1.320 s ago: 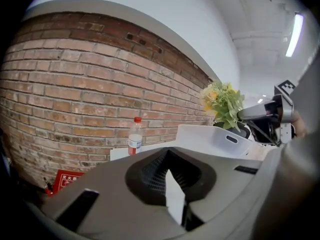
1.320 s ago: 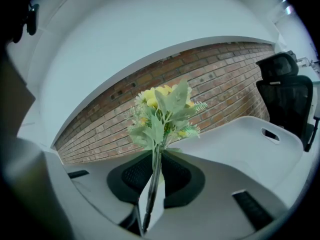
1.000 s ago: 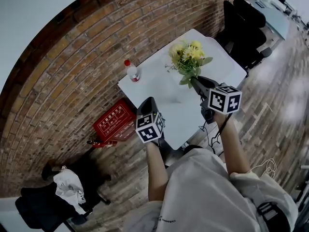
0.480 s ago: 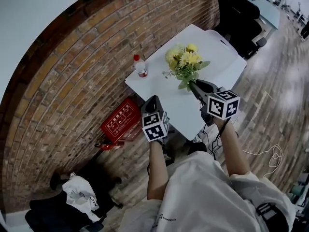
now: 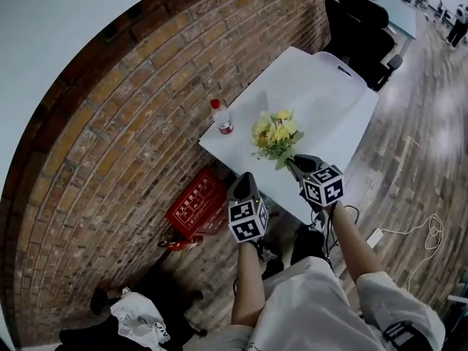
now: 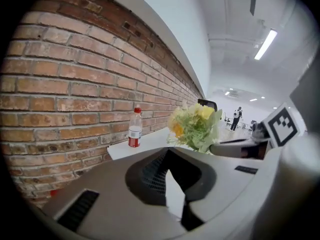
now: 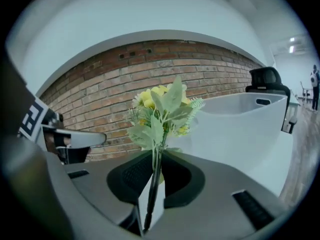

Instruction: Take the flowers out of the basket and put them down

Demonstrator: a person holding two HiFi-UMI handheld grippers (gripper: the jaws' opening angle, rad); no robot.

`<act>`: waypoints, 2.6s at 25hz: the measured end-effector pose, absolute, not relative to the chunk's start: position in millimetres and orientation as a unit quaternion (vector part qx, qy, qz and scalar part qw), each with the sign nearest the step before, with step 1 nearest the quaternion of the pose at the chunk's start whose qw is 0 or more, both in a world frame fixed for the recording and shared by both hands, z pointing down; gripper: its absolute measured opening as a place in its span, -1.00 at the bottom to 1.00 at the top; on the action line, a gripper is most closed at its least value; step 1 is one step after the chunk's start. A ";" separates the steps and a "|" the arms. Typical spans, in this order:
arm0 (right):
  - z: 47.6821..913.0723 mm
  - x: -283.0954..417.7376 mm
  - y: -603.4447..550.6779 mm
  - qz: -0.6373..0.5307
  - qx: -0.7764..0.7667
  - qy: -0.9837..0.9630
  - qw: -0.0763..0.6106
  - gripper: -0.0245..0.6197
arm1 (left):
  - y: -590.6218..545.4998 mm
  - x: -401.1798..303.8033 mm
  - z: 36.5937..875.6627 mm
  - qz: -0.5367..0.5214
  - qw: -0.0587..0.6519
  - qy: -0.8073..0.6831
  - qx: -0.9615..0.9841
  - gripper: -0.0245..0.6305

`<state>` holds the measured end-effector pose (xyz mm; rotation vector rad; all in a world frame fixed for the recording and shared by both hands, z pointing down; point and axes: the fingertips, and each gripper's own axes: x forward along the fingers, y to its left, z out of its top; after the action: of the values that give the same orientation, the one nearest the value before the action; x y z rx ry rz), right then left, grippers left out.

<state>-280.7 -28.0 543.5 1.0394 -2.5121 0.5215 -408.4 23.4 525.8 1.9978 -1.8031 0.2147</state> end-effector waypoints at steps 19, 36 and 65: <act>689.1 -303.5 -37.9 0.155 0.442 -0.818 0.333 -0.69 | 41.3 -414.6 523.9 0.087 0.208 -0.646 0.729 -0.85; 688.9 -283.5 -30.1 0.197 0.447 -0.808 0.329 -0.15 | 47.6 -421.7 474.8 0.054 0.165 -0.670 0.722 -0.85; 509.8 -179.7 147.4 0.269 0.487 -0.829 0.056 -0.79 | 182.6 -300.9 498.6 0.094 0.171 -0.651 0.734 -0.85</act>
<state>-179.7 147.4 509.8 1.4779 -2.5163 0.8156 -300.9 182.6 498.6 2.0846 -1.8484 0.2673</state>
